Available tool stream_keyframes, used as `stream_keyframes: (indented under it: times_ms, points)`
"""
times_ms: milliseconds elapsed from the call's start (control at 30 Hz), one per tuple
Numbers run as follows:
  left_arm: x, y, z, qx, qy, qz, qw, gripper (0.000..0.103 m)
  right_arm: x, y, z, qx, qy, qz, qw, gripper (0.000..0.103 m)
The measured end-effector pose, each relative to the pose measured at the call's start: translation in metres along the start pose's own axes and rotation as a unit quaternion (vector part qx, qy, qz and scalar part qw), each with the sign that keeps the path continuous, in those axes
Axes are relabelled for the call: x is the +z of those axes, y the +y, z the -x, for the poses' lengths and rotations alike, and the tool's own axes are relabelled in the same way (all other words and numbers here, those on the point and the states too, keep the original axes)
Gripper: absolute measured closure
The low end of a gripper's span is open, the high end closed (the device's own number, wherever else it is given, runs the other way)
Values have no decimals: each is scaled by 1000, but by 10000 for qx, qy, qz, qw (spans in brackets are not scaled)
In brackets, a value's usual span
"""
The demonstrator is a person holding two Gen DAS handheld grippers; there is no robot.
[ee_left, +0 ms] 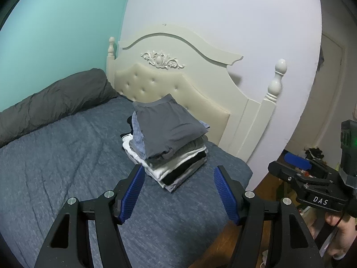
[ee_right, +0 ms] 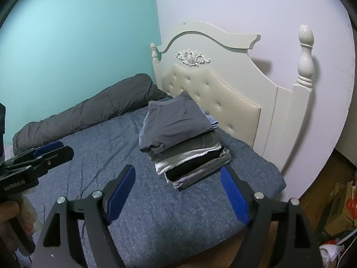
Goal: Fold clothes
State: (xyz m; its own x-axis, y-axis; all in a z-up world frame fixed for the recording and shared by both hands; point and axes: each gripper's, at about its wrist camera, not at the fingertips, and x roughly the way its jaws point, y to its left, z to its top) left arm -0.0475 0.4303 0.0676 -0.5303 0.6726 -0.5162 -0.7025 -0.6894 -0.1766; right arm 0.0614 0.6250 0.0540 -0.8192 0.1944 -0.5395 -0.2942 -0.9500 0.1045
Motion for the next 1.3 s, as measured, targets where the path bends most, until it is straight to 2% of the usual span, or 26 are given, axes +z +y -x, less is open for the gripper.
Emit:
stream_keyframes:
  times_ms: [233, 333, 1300]
  points:
    - [-6, -1, 12, 31, -50, -18, 10000, 34, -6, 4, 11, -59, -69, -14, 10000, 14]
    - [-8, 1, 18, 49, -106, 28, 9999, 0, -9, 5, 14, -72, -71, -12, 9999, 13]
    - [-21, 4, 41, 225, -220, 83, 9995, 0, -25, 12, 37, -51, -155, -23, 9999, 10]
